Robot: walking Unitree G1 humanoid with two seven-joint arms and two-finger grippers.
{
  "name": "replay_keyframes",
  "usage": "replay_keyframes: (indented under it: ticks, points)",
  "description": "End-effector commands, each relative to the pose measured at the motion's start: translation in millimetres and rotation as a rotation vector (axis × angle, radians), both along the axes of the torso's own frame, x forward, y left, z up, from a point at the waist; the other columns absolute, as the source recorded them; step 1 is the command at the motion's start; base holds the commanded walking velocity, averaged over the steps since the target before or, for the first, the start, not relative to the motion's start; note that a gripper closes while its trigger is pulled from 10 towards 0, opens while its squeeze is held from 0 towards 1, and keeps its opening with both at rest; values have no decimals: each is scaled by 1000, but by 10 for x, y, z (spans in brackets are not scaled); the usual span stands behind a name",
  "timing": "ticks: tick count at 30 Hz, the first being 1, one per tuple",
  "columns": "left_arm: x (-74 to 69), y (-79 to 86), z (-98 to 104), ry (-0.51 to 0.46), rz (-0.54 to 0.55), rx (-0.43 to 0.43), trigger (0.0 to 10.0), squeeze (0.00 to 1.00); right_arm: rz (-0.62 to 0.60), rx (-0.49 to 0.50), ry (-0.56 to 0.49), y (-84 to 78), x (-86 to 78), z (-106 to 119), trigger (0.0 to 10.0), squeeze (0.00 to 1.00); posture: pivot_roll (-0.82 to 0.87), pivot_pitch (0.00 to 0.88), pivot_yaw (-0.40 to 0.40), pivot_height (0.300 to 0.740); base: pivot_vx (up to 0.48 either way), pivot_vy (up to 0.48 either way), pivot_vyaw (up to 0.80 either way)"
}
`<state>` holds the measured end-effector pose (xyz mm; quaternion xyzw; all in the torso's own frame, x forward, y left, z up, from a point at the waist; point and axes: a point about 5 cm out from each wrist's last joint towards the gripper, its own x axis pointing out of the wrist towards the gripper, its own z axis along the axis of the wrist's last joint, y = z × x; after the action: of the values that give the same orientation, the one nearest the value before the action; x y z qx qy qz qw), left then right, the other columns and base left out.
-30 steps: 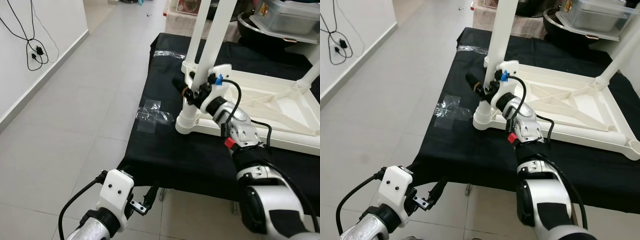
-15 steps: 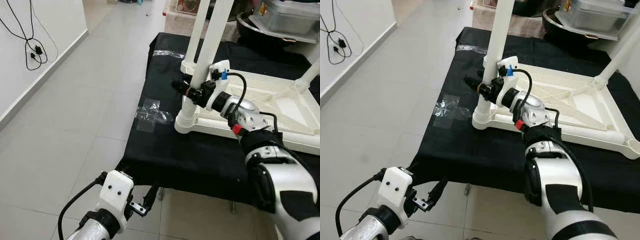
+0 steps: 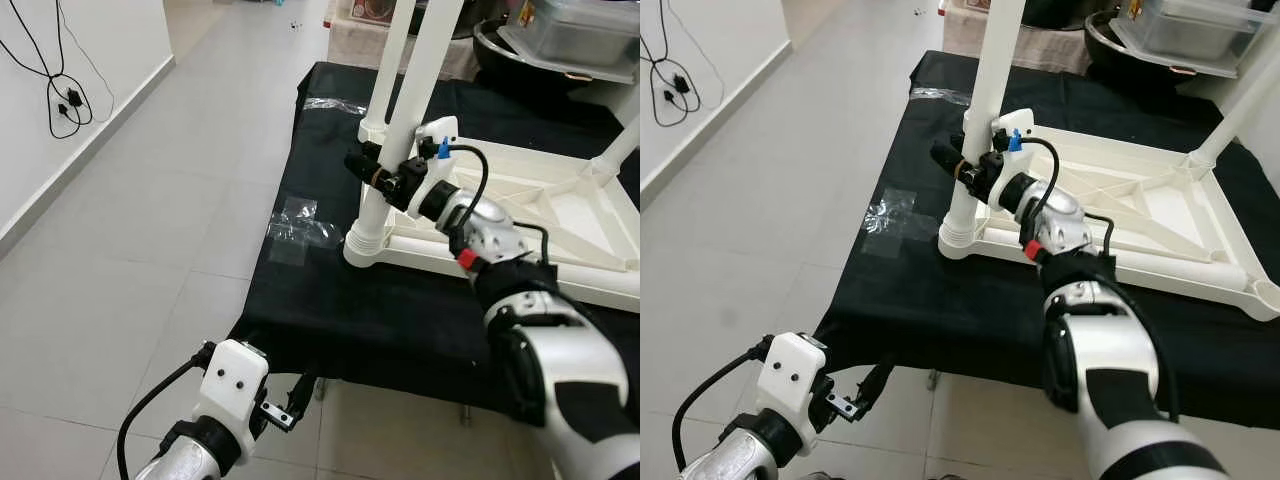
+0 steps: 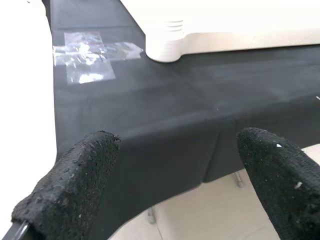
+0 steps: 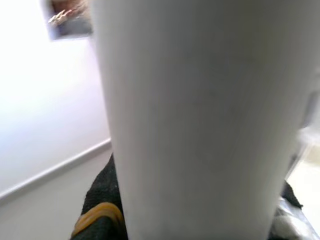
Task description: Building children table
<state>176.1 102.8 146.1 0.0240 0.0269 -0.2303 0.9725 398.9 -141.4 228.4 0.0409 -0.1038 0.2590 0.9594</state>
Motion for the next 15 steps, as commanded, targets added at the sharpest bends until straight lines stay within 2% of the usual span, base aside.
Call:
replay_keyframes:
  ticks: [1, 2, 3, 5, 6, 7, 8, 10, 11, 12, 13, 15]
  points:
    - [0, 3, -47, 15, -1, 5, 10000, 0, -167, 35, 100, -58, -57, -279, 0, 0, 128, 98, -128, 740, 0, 0, 0]
    - [0, 3, -47, 15, -1, 5, 10000, 0, -167, 35, 100, -58, -57, -279, 0, 0, 128, 98, -128, 740, 0, 0, 0]
    - [7, 7, -50, 14, -1, 7, 10000, 0, -288, 50, 108, -42, -127, -350, 0, 0, 130, 102, -126, 740, 0, 0, 0]
    - [7, 7, -50, 14, -1, 7, 10000, 0, -288, 50, 108, -42, -127, -350, 0, 0, 130, 102, -126, 740, 0, 0, 0]
    - [12, 8, -51, 14, -3, 9, 10000, 0, -389, 40, 107, -8, -205, -382, 0, 0, 129, 103, -127, 740, 0, 0, 0]
    - [12, 8, -51, 14, -3, 9, 10000, 0, -389, 40, 107, -8, -205, -382, 0, 0, 129, 103, -127, 740, 0, 0, 0]
    - [14, 13, -51, 14, -3, 11, 10000, 0, -539, 52, 114, 24, -306, -391, 0, 0, 134, 107, -128, 740, 0, 0, 0]
    - [14, 19, -52, 14, -1, 16, 10000, 0, -802, 107, 202, 101, -475, -425, 0, 0, 135, 108, -125, 740, 0, 0, 0]
    - [12, 21, -50, 15, 2, 15, 10000, 0, -860, 127, 224, 149, -526, -420, 0, 0, 136, 111, -126, 740, 0, 0, 0]
    - [12, 21, -50, 15, 2, 15, 10000, 0, -860, 127, 224, 149, -526, -420, 0, 0, 136, 111, -126, 740, 0, 0, 0]
    - [11, 22, -50, 15, 1, 18, 10000, 0, -931, 124, 272, 219, -561, -419, 0, 0, 140, 113, -124, 740, 0, 0, 0]
    - [9, 22, -50, 15, 0, 20, 10000, 0, -973, 117, 299, 262, -582, -413, 0, 0, 140, 116, -124, 740, 0, 0, 0]
